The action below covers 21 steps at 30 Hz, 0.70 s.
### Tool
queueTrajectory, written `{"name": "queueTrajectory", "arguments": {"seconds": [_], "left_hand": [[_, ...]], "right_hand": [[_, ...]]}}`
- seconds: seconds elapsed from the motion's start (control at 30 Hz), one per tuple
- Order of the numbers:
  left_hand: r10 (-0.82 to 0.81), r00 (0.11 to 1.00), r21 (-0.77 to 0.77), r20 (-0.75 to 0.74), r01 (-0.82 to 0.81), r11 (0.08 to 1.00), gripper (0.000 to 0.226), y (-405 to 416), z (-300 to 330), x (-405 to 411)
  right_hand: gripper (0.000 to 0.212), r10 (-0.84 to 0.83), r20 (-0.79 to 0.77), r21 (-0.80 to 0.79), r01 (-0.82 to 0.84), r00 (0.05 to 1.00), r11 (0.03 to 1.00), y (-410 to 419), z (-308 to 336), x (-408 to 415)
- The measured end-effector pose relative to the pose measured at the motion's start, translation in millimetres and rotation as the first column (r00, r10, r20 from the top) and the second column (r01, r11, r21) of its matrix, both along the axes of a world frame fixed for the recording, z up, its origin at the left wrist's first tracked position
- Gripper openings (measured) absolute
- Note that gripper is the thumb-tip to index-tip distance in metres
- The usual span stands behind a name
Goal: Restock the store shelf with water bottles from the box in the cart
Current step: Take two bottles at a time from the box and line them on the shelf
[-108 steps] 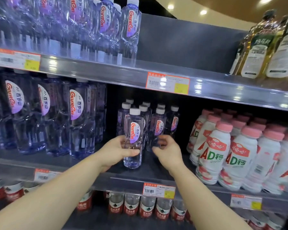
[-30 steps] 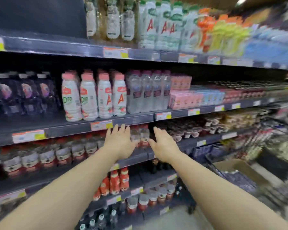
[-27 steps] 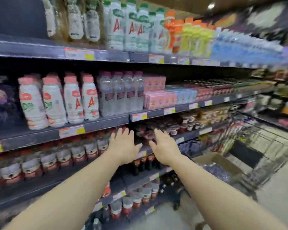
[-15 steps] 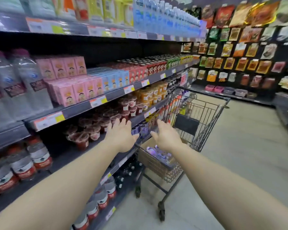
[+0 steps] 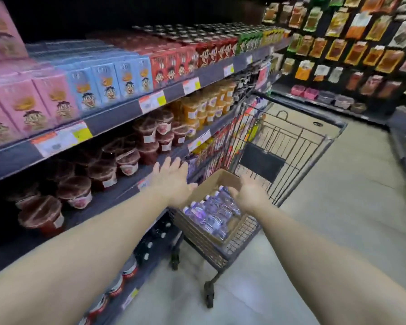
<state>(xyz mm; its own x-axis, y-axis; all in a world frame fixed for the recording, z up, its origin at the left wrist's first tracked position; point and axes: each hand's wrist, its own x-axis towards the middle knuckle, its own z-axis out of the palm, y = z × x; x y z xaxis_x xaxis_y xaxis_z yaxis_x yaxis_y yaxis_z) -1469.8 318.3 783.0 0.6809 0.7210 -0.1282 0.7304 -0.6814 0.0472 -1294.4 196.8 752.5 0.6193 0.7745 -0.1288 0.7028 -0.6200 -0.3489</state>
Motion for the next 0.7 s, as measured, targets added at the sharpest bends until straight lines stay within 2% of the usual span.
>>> {"name": "queueTrajectory", "arguments": {"seconds": [0.1,0.17,0.27,0.43,0.6,0.7], "left_hand": [[0.074,0.997,-0.019,-0.038,-0.075,0.997,0.077,28,-30,20],[0.136,0.989,-0.057,-0.060,-0.140,0.989,0.080,46,-52,33],[0.249,0.965,-0.131,-0.083,-0.258,0.957,0.084,63,-84,51],[0.339,0.930,-0.231,-0.139,-0.364,0.902,0.081,76,-137,96],[0.391,0.905,-0.261,-0.167,-0.423,0.868,0.077,70,-197,124],[0.425,0.886,-0.282,-0.185,-0.462,0.841,0.077,70,-229,130]], "right_hand": [[0.065,0.097,-0.093,-0.037,-0.100,0.991,0.994,41,-42,29],[0.070,0.162,-0.138,-0.107,-0.177,0.977,0.978,67,-72,49],[0.064,0.265,-0.211,-0.231,-0.311,0.941,0.922,100,-121,81],[0.064,0.319,-0.270,-0.330,-0.399,0.908,0.856,132,-187,125],[0.065,0.314,-0.360,-0.430,-0.455,0.879,0.780,143,-261,146],[0.059,0.315,-0.388,-0.513,-0.487,0.866,0.707,151,-299,148]]}}
